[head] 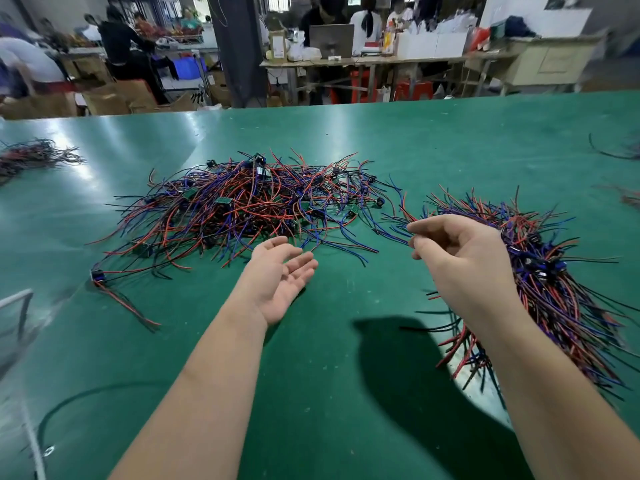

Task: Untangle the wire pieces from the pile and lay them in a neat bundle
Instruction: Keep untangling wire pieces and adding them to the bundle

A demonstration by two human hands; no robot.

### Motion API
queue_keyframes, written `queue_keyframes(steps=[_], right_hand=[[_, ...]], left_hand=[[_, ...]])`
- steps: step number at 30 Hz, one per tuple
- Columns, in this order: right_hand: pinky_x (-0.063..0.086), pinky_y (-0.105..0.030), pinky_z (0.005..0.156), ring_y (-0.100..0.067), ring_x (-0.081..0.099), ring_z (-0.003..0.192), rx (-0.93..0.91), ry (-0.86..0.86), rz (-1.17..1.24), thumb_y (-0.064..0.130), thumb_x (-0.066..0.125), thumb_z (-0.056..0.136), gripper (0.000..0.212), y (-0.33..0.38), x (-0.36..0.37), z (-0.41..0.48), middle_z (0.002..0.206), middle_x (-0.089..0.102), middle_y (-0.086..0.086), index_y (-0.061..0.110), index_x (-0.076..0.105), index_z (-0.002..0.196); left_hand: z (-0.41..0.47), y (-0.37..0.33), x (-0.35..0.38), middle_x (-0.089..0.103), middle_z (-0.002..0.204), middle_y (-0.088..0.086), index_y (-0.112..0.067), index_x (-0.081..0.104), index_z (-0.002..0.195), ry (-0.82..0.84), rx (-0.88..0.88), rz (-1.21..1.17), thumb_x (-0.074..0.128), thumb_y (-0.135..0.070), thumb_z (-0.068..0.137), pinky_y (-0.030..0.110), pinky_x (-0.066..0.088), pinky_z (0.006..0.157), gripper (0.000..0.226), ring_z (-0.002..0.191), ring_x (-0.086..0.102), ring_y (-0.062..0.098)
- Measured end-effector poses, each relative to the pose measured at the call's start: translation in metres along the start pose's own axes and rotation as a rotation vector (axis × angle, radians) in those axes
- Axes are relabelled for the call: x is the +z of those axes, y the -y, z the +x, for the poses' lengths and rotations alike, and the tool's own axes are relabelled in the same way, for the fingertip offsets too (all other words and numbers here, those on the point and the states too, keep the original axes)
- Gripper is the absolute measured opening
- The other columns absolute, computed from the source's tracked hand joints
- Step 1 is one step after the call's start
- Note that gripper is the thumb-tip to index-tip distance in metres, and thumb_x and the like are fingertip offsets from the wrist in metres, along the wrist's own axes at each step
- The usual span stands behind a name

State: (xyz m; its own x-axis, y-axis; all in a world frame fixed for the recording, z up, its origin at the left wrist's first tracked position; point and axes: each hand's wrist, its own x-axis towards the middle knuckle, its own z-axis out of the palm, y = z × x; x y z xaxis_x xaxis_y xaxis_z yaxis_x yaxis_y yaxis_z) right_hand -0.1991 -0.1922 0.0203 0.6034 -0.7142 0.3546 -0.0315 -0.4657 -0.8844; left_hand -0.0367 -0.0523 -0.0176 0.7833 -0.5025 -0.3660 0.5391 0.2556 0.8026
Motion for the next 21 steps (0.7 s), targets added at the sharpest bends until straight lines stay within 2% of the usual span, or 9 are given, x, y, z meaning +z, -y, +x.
queue_keyframes(steps=[3, 4, 6, 8, 9, 12, 14, 17, 21], right_hand=[[0.047, -0.02, 0.058, -0.025, 0.065, 0.072, 0.015, 0.004, 0.026, 0.005, 0.062, 0.084, 0.026, 0.001, -0.001, 0.0, 0.073, 0.07, -0.003, 0.03, 0.067, 0.076], [0.048, -0.022, 0.059, -0.025, 0.066, 0.073, 0.014, 0.005, 0.032, 0.004, 0.062, 0.084, 0.027, 0.002, -0.001, -0.001, 0.073, 0.07, -0.003, 0.029, 0.067, 0.076], [0.051, -0.025, 0.061, -0.026, 0.066, 0.072, 0.006, 0.008, 0.037, 0.003, 0.062, 0.083, 0.028, 0.004, 0.0, -0.002, 0.073, 0.071, -0.003, 0.03, 0.067, 0.075], [0.052, -0.029, 0.062, -0.028, 0.065, 0.072, -0.005, 0.009, 0.033, 0.003, 0.062, 0.083, 0.028, 0.006, 0.001, -0.003, 0.073, 0.071, -0.004, 0.03, 0.067, 0.074], [0.052, -0.032, 0.062, -0.029, 0.065, 0.072, -0.008, 0.012, 0.028, 0.004, 0.062, 0.083, 0.028, 0.006, 0.001, -0.003, 0.073, 0.07, -0.005, 0.03, 0.067, 0.074], [0.053, -0.036, 0.062, -0.032, 0.064, 0.072, -0.013, 0.026, 0.034, 0.004, 0.062, 0.083, 0.028, 0.007, 0.001, -0.003, 0.073, 0.07, -0.008, 0.03, 0.067, 0.075], [0.051, -0.034, 0.059, -0.032, 0.064, 0.071, -0.016, 0.032, 0.041, 0.004, 0.062, 0.083, 0.027, 0.007, 0.001, -0.004, 0.073, 0.07, -0.009, 0.029, 0.067, 0.076], [0.05, -0.033, 0.059, -0.031, 0.063, 0.071, -0.02, 0.041, 0.034, 0.004, 0.061, 0.083, 0.026, 0.007, 0.002, -0.004, 0.073, 0.07, -0.008, 0.028, 0.068, 0.077], [0.05, -0.031, 0.058, -0.027, 0.064, 0.064, -0.005, 0.061, 0.039, 0.002, 0.061, 0.083, 0.026, 0.005, 0.004, -0.005, 0.069, 0.07, -0.006, 0.026, 0.069, 0.077]], left_hand=[[0.003, 0.003, -0.008, 0.053, 0.066, 0.003, -0.028, 0.049, 0.099, -0.248, 0.232, 0.585, 0.056, -0.015, 0.087, 0.023, 0.046, 0.045, 0.019, 0.046, 0.055, 0.015], [0.004, 0.004, -0.01, 0.053, 0.068, 0.0, -0.033, 0.049, 0.099, -0.315, 0.357, 0.778, 0.058, -0.021, 0.084, 0.023, 0.043, 0.048, 0.022, 0.051, 0.054, 0.015], [0.008, 0.006, -0.009, 0.056, 0.093, -0.002, -0.043, 0.051, 0.108, -0.268, 0.499, 0.936, 0.062, -0.027, 0.082, 0.027, 0.046, 0.065, 0.032, 0.079, 0.056, 0.015], [0.01, 0.006, -0.004, 0.047, 0.12, 0.001, -0.04, 0.049, 0.126, -0.067, 0.379, 0.769, 0.065, -0.023, 0.085, 0.034, 0.049, 0.089, 0.047, 0.098, 0.055, 0.015], [0.008, 0.006, 0.0, 0.045, 0.125, 0.003, -0.03, 0.048, 0.133, 0.039, 0.26, 0.564, 0.064, -0.018, 0.088, 0.036, 0.051, 0.091, 0.049, 0.102, 0.056, 0.018], [0.008, 0.006, 0.005, 0.05, 0.113, 0.003, -0.007, 0.056, 0.117, 0.17, 0.002, -0.027, 0.058, -0.012, 0.093, 0.032, 0.059, 0.072, 0.025, 0.1, 0.061, 0.027], [0.009, 0.006, 0.002, 0.05, 0.112, 0.003, -0.006, 0.057, 0.109, 0.153, -0.035, -0.124, 0.055, -0.014, 0.094, 0.029, 0.058, 0.069, 0.017, 0.097, 0.063, 0.024], [0.009, 0.004, -0.001, 0.054, 0.116, 0.002, -0.006, 0.056, 0.116, 0.155, -0.051, -0.148, 0.052, -0.02, 0.096, 0.026, 0.053, 0.071, 0.025, 0.093, 0.063, 0.017], [0.004, -0.002, 0.001, 0.061, 0.101, -0.003, -0.012, 0.062, 0.107, 0.155, 0.003, -0.117, 0.052, -0.019, 0.095, 0.021, 0.05, 0.07, 0.017, 0.084, 0.06, 0.01]])
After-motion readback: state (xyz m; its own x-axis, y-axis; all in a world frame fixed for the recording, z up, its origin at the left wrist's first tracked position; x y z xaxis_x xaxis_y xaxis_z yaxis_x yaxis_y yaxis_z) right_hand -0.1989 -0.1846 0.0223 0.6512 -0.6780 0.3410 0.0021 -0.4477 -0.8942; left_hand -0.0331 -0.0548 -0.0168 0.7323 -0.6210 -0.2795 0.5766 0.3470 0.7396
